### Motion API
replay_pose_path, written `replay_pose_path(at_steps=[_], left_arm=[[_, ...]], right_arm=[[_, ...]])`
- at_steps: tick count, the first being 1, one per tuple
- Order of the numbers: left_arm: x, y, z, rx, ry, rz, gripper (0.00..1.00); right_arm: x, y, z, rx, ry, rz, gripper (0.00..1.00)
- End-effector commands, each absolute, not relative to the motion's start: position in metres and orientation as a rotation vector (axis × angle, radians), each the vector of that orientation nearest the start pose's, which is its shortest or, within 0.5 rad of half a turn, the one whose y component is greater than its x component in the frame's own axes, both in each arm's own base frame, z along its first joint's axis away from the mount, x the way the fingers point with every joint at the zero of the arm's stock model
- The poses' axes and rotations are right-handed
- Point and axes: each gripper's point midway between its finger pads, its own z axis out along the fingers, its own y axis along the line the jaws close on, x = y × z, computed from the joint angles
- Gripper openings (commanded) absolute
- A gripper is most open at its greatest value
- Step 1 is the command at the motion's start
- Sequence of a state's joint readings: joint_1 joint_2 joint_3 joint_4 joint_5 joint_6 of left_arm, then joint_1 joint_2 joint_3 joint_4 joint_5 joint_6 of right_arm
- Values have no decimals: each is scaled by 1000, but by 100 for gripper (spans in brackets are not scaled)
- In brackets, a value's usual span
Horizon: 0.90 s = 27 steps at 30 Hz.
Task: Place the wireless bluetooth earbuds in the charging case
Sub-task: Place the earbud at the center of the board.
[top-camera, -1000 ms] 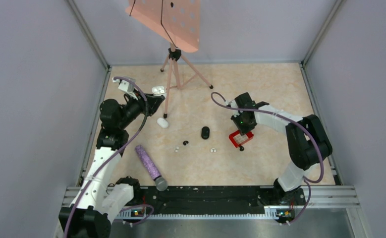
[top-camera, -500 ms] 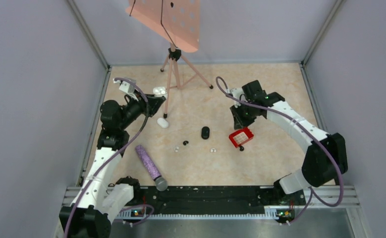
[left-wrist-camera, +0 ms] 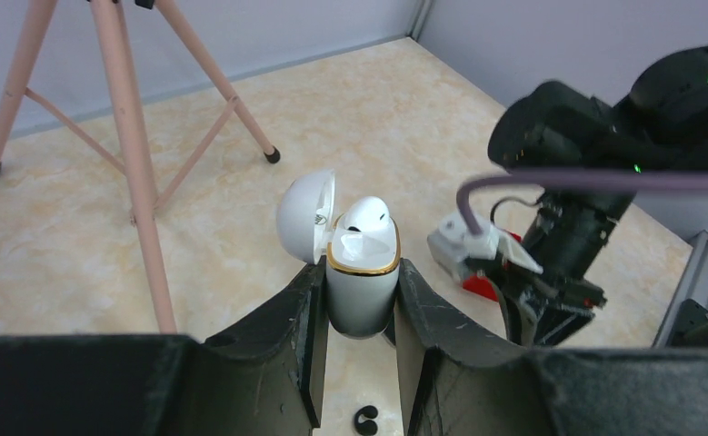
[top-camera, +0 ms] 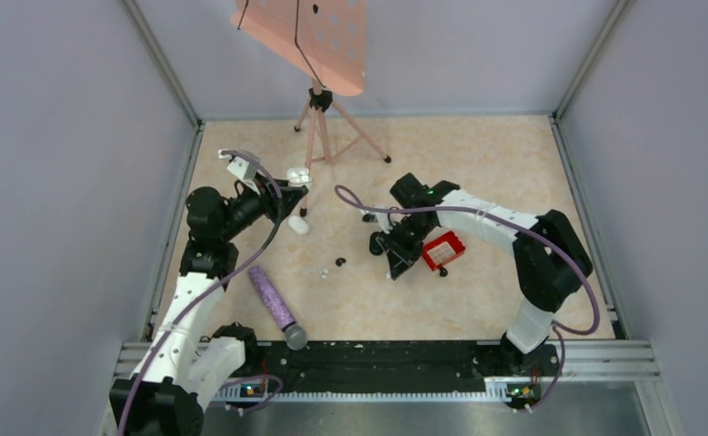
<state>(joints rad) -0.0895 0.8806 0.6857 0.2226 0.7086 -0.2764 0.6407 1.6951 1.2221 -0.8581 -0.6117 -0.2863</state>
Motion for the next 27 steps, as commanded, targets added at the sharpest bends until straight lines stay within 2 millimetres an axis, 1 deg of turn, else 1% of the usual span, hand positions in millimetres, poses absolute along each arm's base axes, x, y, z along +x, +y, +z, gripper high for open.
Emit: replay_pose_path(at_steps=[1, 2, 4, 7, 10, 11, 14, 16, 17, 20, 21, 22, 24, 25, 27], left_arm=[[294, -138, 314, 420, 1491, -720, 0], [294, -136, 315, 413, 1493, -707, 0], [292, -133, 317, 407, 1494, -684, 0], [290, -131, 319, 402, 1492, -673, 0], [290, -130, 319, 396, 1495, -669, 0], [290, -130, 319, 393, 1495, -666, 0], [291, -129, 318, 387, 1500, -663, 0], [291, -129, 317, 384, 1505, -662, 0], [291, -129, 318, 383, 1505, -661, 0], [290, -129, 318, 381, 1510, -667, 0], [290, -129, 318, 381, 1510, -671, 0], [290, -130, 318, 382, 1510, -671, 0], [290, -129, 318, 380, 1508, -670, 0], [290, -129, 319, 378, 1505, -667, 0], [290, -128, 318, 377, 1501, -663, 0]], right_arm=[[201, 259, 66, -1313, 2628, 714, 0], [199, 258, 65, -1286, 2641, 708, 0], [190, 254, 61, -1289, 2664, 679, 0], [178, 241, 46, -1327, 2695, 573, 0], [181, 228, 32, -1287, 2724, 452, 0], [183, 229, 30, -1267, 2733, 442, 2], [187, 239, 28, -1214, 2757, 474, 17], [192, 247, 35, -1223, 2742, 497, 24], [198, 251, 42, -1232, 2718, 494, 28], [207, 249, 68, -1288, 2648, 460, 39], [207, 247, 74, -1316, 2629, 452, 41], [206, 245, 79, -1351, 2612, 445, 41], [204, 238, 82, -1427, 2581, 426, 42], [200, 237, 83, -1492, 2542, 450, 41], [192, 241, 89, -1644, 2367, 551, 38]])
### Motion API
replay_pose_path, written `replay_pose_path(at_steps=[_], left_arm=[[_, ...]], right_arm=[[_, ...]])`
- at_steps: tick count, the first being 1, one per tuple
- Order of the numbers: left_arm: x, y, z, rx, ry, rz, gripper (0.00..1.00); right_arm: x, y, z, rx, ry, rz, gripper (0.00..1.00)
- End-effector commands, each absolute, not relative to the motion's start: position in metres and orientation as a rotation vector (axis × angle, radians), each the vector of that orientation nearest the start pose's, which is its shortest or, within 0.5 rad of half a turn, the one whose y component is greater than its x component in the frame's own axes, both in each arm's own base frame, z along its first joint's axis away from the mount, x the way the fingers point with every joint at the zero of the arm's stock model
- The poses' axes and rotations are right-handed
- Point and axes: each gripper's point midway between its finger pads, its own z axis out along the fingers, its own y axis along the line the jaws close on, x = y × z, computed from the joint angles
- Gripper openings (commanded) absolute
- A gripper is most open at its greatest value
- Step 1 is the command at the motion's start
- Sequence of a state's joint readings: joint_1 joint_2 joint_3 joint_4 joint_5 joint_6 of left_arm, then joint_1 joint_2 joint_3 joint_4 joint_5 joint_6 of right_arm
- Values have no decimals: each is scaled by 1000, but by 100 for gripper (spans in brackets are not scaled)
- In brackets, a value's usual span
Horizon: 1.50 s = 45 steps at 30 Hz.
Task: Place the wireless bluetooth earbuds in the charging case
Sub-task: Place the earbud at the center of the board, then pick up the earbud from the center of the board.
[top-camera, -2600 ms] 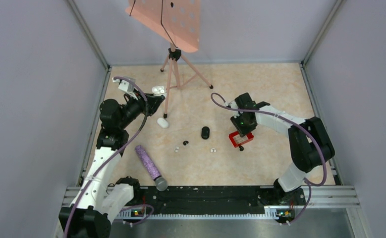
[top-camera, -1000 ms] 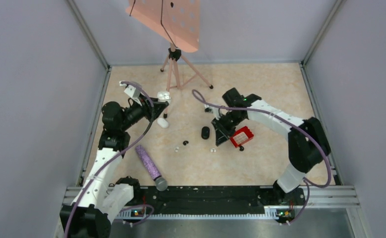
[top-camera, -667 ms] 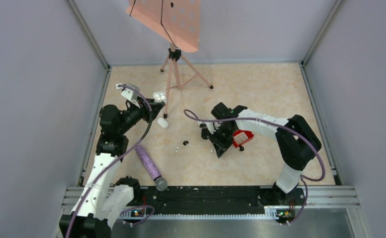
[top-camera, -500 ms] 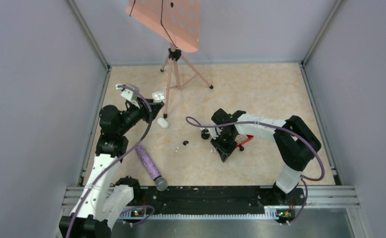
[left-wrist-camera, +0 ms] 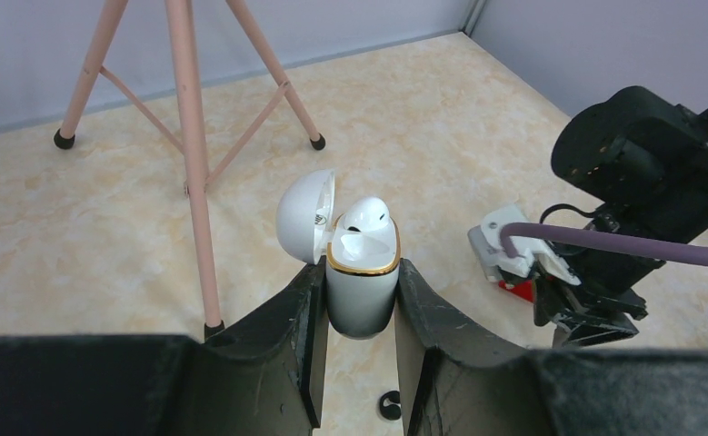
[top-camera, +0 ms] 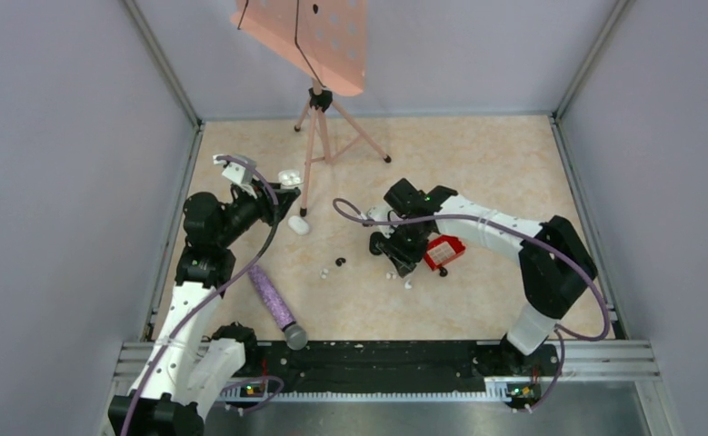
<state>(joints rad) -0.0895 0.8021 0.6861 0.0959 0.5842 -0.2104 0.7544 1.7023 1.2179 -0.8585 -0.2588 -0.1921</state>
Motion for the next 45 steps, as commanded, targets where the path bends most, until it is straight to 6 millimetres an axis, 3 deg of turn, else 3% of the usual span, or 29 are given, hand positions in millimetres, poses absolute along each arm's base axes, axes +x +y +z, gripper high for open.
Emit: replay_pose_path(at_steps=[1, 5, 8, 10, 16, 27, 45], left_arm=[[291, -128, 319, 376, 1500, -659, 0], [292, -126, 320, 366, 1505, -650, 0], [292, -126, 320, 369, 1513, -646, 0], [294, -125, 320, 368, 1518, -642, 0], [297, -125, 320, 362, 1523, -642, 0], [299, -125, 316, 355, 1533, -648, 0], [302, -123, 311, 338, 1545, -651, 0]], right_arm=[[191, 244, 93, -1712, 2235, 582, 37], [179, 247, 111, -1972, 1553, 588, 38], [177, 248, 103, -2040, 1240, 497, 39], [176, 252, 100, -2069, 1158, 480, 38], [173, 257, 78, -2153, 1163, 488, 35], [171, 241, 39, -2273, 1250, 458, 40], [182, 237, 16, -2320, 1311, 401, 35]])
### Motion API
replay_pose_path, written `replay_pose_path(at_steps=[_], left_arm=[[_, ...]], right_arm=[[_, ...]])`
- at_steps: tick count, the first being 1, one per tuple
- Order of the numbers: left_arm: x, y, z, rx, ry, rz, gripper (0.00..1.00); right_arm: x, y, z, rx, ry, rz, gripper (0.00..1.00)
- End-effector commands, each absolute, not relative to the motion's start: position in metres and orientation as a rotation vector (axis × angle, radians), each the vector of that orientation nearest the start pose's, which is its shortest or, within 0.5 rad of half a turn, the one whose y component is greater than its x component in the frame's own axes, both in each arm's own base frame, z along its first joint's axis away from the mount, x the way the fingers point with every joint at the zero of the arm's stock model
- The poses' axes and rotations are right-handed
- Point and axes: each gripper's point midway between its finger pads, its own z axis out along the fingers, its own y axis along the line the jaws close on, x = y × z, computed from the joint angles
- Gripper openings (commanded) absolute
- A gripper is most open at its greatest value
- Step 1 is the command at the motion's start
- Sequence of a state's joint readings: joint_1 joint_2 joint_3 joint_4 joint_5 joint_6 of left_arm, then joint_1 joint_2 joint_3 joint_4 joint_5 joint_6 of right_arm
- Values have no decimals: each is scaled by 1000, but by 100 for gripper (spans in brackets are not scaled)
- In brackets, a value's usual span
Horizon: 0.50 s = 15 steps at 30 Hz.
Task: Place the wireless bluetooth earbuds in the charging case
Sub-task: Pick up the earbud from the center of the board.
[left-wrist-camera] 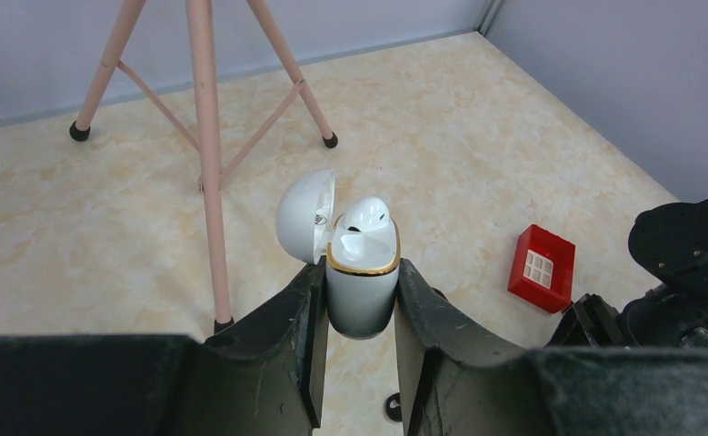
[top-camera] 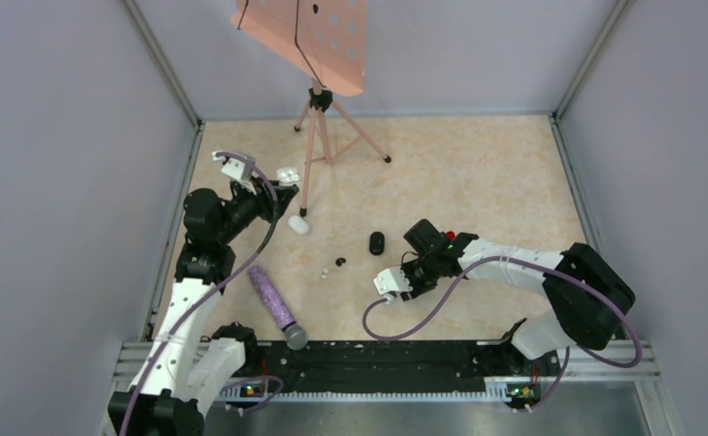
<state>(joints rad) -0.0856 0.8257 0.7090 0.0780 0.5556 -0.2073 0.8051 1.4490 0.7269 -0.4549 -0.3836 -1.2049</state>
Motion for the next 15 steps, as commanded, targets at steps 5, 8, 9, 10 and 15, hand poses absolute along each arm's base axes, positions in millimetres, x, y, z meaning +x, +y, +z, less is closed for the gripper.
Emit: replay_pose_path(at_steps=[5, 8, 9, 10, 15], left_arm=[[301, -123, 310, 335, 1548, -653, 0], [301, -123, 310, 335, 1548, -653, 0], [301, -123, 310, 334, 1548, -653, 0], [301, -123, 310, 333, 1547, -653, 0], [301, -123, 311, 334, 1549, -654, 0]], right_arm=[[182, 237, 14, -2327, 1319, 402, 34], [182, 236, 10, -2335, 1334, 402, 33], [182, 235, 9, -2335, 1344, 404, 33], [182, 234, 8, -2341, 1352, 406, 32], [176, 231, 2, -2368, 1428, 449, 28]])
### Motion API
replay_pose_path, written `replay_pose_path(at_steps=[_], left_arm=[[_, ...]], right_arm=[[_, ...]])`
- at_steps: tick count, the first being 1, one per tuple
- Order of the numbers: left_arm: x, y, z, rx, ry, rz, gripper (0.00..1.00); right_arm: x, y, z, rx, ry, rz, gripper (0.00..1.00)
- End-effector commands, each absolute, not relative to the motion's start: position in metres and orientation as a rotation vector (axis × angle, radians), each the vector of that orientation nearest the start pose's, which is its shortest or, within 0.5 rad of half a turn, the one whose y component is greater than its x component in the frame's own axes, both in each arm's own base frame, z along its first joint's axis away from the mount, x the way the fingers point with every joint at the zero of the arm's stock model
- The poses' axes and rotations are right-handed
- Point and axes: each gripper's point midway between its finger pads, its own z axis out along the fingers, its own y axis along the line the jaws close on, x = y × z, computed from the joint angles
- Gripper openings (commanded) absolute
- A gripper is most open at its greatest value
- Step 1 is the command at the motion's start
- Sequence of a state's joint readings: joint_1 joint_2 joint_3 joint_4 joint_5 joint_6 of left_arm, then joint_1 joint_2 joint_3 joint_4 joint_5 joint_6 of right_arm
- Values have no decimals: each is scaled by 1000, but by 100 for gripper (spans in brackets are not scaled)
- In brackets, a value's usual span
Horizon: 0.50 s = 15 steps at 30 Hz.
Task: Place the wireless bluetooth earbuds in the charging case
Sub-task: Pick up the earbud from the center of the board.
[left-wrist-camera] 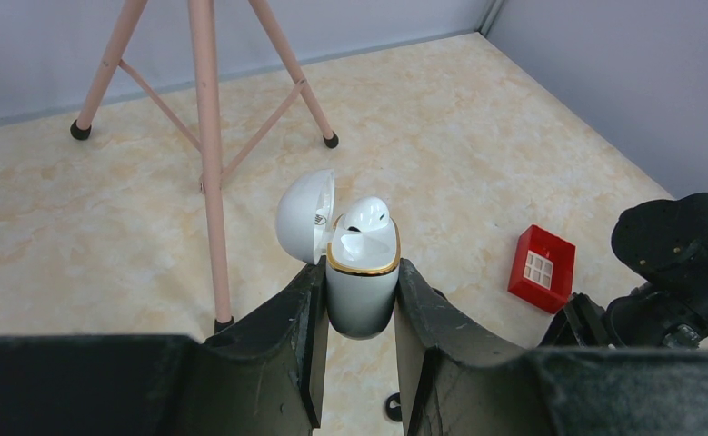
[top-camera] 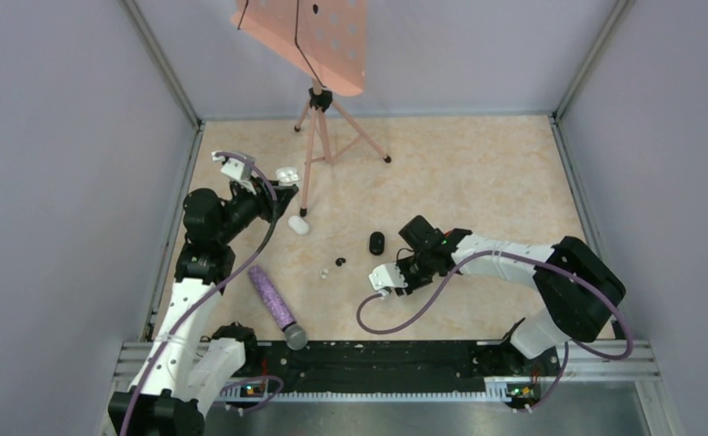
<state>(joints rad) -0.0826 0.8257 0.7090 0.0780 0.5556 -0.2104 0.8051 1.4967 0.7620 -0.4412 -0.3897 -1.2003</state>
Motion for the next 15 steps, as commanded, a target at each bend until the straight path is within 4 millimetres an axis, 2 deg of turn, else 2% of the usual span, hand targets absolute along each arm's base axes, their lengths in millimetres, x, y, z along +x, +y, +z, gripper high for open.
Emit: replay_pose_path(at_steps=[1, 6, 8, 9, 10, 12, 15], left_arm=[[301, -123, 311, 332, 1550, -654, 0], [301, -123, 309, 328, 1554, -662, 0], [301, -123, 309, 328, 1554, -665, 0], [301, -124, 308, 330, 1557, -667, 0], [301, -125, 307, 335, 1559, -672, 0], [299, -129, 307, 365, 1551, -694, 0], [293, -141, 306, 442, 1513, -757, 0]], right_arm=[[175, 229, 0, -2376, 1445, 457, 26], [175, 229, -2, -2372, 1488, 463, 19], [177, 234, 5, -2336, 1508, 471, 16], [180, 240, 16, -2300, 1512, 479, 14], [183, 248, 32, -2241, 1539, 503, 13], [186, 266, 75, -2112, 1570, 592, 11], [195, 295, 163, -1833, 1601, 808, 10]])
